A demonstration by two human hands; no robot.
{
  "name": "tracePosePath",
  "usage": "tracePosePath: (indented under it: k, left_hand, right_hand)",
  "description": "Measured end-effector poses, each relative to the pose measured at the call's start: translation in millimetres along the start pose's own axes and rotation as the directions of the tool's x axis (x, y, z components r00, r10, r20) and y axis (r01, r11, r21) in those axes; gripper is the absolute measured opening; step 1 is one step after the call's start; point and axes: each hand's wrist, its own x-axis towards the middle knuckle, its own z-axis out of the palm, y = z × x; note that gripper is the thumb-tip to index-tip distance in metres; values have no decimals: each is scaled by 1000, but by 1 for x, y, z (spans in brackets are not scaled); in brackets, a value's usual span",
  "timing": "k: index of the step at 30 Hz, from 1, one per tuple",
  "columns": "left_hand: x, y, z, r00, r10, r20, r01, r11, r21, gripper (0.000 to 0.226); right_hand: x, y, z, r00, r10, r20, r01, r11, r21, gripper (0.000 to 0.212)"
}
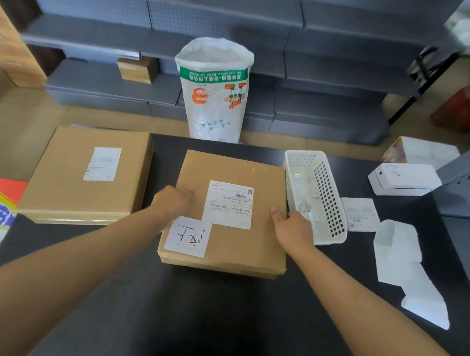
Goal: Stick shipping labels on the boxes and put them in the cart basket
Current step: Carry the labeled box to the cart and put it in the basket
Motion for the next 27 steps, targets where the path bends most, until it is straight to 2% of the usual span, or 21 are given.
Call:
tracePosePath:
  k: [6, 11, 14, 17, 21, 27]
  left_hand:
    - [-19, 102, -63, 972, 236, 2, -236, 970, 64, 49]
    - [-55, 181, -105, 908, 417, -41, -406, 901, 153, 40]
    - [-76, 208, -112, 870, 490, -56, -469, 857, 212, 35]
    - [-88, 213, -103, 856, 517, -29, -495, 834, 244, 32]
    - [-94, 208, -74, 854, 516, 60, -514, 820, 253, 32]
    - [-116, 218, -6, 820, 530, 214, -572, 761, 306, 35]
  right_hand:
    - [5, -76, -84, 981, -133, -138, 128, 991, -43, 49]
    - [-1, -130, -163, 940, -214, -266, 194, 976, -99, 54]
    - [-8, -140, -191, 918, -217, -333, 216, 976, -40, 48]
    - [-16, -130, -197, 913, -196, -359, 207, 978, -8, 48]
    - [-26, -93, -192, 913, -110, -393, 106, 994, -30, 47]
    - [-44, -12, -211, 889, 39, -455, 30, 989, 144, 52]
